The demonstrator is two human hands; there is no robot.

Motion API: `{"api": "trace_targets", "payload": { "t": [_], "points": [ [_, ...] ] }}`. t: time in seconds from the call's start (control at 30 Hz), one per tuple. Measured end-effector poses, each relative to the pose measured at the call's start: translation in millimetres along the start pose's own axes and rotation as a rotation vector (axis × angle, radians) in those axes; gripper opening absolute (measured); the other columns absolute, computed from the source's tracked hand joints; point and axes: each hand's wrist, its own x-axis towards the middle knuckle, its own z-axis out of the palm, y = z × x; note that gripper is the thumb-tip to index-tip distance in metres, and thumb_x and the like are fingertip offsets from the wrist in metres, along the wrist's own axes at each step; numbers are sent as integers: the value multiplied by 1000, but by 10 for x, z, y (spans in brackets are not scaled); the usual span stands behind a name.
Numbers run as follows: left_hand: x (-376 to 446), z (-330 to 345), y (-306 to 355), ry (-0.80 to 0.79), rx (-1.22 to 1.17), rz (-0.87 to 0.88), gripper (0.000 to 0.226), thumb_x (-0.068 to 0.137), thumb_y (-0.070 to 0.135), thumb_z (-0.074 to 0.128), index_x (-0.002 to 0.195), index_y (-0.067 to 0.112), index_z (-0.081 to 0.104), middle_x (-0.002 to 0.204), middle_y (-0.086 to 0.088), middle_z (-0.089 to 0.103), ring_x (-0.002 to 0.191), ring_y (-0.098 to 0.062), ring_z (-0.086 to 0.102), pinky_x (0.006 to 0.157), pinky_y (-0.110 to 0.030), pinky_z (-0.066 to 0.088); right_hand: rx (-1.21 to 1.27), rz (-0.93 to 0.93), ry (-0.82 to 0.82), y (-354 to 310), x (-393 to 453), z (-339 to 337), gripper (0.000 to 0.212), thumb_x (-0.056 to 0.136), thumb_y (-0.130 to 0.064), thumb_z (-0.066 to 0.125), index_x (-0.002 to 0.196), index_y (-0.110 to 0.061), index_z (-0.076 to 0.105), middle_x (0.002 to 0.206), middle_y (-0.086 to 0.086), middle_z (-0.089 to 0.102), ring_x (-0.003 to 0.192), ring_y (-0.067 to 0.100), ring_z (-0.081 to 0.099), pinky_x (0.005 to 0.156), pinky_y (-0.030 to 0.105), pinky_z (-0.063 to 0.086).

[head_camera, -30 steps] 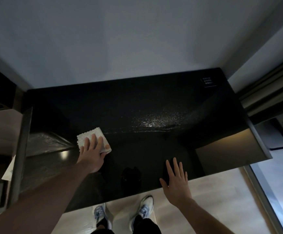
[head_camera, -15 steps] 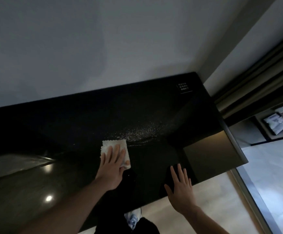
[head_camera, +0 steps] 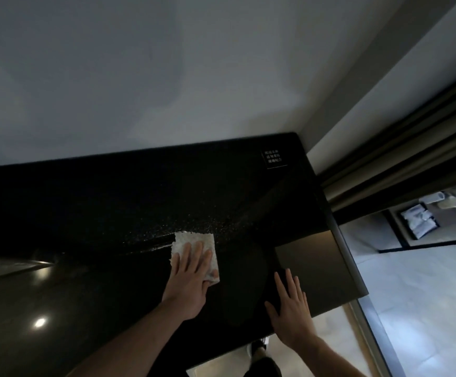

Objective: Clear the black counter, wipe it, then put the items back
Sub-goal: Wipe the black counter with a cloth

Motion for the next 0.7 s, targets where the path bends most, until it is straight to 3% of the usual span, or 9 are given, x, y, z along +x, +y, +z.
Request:
{"api": "trace_targets", "payload": {
  "t": [0.17,0.3,0.4,0.6,0.7],
  "points": [
    [409,134,581,44,-17,-78,73,107,47,29,162,26,-15,164,-3,-36,151,-32,-34,126,-54,-10,-41,-44,-31,604,426,-433,80,105,-52,43,165,-34,-8,170,-4,-25,157,25,-22,129,46,-5],
    [792,217,1196,98,-56,-158,76,106,52,25,159,27,-22,161,-1,-42,147,-30,-41,121,-50,-21,-54,-86,-23,1257,706,-829,80,105,-52,42,165,-34,-9,169,-6,-27,156,24,-24,130,47,-5],
    [1140,266,1687,124,-62,-201,78,105,57,23,157,27,-28,161,-4,-42,147,-30,-41,123,-50,-20,-35,-100,21,1706,823,-1116,80,105,-52,42,164,-34,-9,169,-6,-26,157,22,-22,129,44,-5],
    [1816,367,2549,222,-106,-227,68,108,40,28,163,21,-7,169,-6,-24,155,-30,-25,128,-55,2,56,-84,24,2401,980,-1386,83,106,-52,42,163,-34,-16,167,-6,-29,157,21,-22,127,41,-6],
    [2142,297,3003,216,-179,-184,64,108,32,31,164,24,1,169,-4,-23,155,-29,-25,128,-53,-1,107,-56,17,2616,1041,-1328,85,107,-51,42,157,-34,-25,166,-5,-32,157,20,-21,129,42,-1]
  ]
}}
